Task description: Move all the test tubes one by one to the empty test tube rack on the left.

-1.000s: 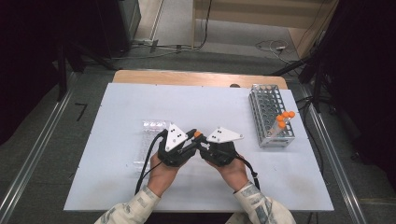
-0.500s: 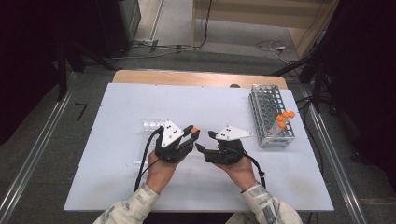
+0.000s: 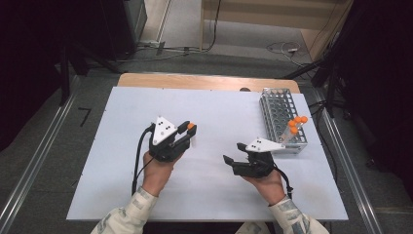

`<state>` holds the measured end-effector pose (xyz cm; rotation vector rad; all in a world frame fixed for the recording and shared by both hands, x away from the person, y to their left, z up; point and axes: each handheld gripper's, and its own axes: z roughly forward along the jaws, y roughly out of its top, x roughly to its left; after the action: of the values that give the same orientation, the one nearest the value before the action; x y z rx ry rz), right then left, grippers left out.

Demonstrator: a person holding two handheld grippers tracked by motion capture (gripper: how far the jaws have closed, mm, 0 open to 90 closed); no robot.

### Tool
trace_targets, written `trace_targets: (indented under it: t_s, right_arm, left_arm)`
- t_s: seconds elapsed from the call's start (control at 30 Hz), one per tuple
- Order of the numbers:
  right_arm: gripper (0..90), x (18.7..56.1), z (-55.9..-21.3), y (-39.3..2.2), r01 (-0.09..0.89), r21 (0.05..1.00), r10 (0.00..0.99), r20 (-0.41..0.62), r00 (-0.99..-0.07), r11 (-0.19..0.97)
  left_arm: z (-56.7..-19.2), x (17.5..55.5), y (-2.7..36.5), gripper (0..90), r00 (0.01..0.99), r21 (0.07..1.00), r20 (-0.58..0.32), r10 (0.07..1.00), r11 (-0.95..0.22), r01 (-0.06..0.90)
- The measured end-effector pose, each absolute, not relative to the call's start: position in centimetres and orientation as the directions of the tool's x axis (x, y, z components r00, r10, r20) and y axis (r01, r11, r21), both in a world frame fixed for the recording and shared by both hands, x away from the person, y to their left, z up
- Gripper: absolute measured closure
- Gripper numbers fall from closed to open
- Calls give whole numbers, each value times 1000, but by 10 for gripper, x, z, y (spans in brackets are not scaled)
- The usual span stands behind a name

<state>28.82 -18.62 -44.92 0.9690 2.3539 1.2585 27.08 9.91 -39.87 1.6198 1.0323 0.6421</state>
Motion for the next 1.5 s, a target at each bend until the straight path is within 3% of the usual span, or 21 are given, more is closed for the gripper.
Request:
trace_targets:
  t_s: [0.37,0.57,1.5]
  right_arm:
    - [302,290,-453,-202,443,814,715,49,-697,376]
    - [223,292,-454,-207,455,814,741,46,-670,361]
    - [232,290,-453,-209,450,817,747,37,-664,360]
  left_arm:
    - [-381,284,137,703,394,959,-118,912,2,284]
    - [-380,287,150,703,340,959,-86,936,-15,282]
    - [-414,297,146,699,290,932,-3,957,-102,349]
